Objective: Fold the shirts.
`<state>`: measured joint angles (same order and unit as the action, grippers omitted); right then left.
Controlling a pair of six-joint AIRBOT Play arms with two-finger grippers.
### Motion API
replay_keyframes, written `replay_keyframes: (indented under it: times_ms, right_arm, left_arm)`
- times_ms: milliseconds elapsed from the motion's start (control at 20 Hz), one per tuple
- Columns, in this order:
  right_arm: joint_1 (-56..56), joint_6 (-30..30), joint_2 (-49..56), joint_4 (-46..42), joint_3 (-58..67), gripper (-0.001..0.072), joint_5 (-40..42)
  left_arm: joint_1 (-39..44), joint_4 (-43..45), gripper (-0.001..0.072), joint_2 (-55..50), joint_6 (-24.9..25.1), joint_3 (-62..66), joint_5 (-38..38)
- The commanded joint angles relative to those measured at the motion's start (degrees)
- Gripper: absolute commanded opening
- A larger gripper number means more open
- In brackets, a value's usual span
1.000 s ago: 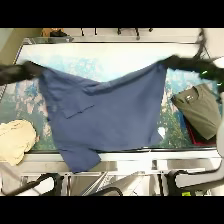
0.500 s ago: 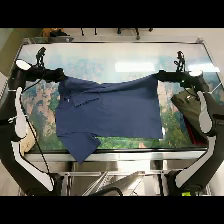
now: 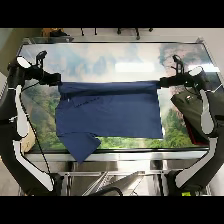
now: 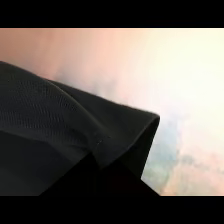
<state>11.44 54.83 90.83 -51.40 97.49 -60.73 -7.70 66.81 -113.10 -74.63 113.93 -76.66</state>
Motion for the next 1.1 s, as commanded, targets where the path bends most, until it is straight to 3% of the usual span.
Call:
replay_keyframes:
  times_ms: [0,550,600,650,700,750,850,900,950,1050]
  right_arm:
    - [-0.02,1.4,-0.02,-5.22,-3.91,0.0015,-0.57]
    - [-1.11,0.92,0.9,-4.7,-5.4,0.0018,0.22]
    - [-1.42,0.9,0.79,-4.24,-5.38,0.0057,0.22]
    - [-1.75,0.9,0.37,-4.15,-5.31,0.0199,0.31]
    - [-2.1,0.9,-0.42,-4.68,-5.11,0.0292,0.26]
    - [-2.21,0.98,-1.62,-6.16,-4.83,0.0302,0.24]
    - [-1.92,4.11,-5.77,-10.38,-4.66,0.0307,0.11]
    - [-1.44,6.21,-8.28,-12.33,-4.66,0.0349,-0.92]
    - [-0.42,8.46,-10.64,-13.44,-4.74,0.0473,-3.37]
    - [2.8,10.73,-14.25,-13.99,-7.19,0.0484,-9.55]
  left_arm:
    - [0.66,7.3,0.0012,-1.29,-1.79,-0.11,-3.52]
    - [0.81,7.48,0.0019,-3.21,-2.82,-0.09,-4.15]
    - [0.81,6.32,0.0021,-3.19,-2.84,-0.07,-4.17]
    - [0.81,5.42,0.0162,-3.15,-2.82,-0.04,-4.52]
    - [0.81,5.18,0.056,-2.71,-3.15,-0.04,-5.05]
    - [0.74,5.25,0.0663,-1.92,-4.79,-0.04,-5.29]
    - [-0.15,5.25,0.0663,0.48,-7.32,-0.04,-6.54]
    - [-0.9,5.27,0.0663,1.88,-8.44,-0.07,-8.28]
    - [-1.68,5.2,0.0663,3.26,-9.46,-0.11,-11.08]
    - [-3.04,5.16,0.0662,6.64,-10.56,-2.54,-17.55]
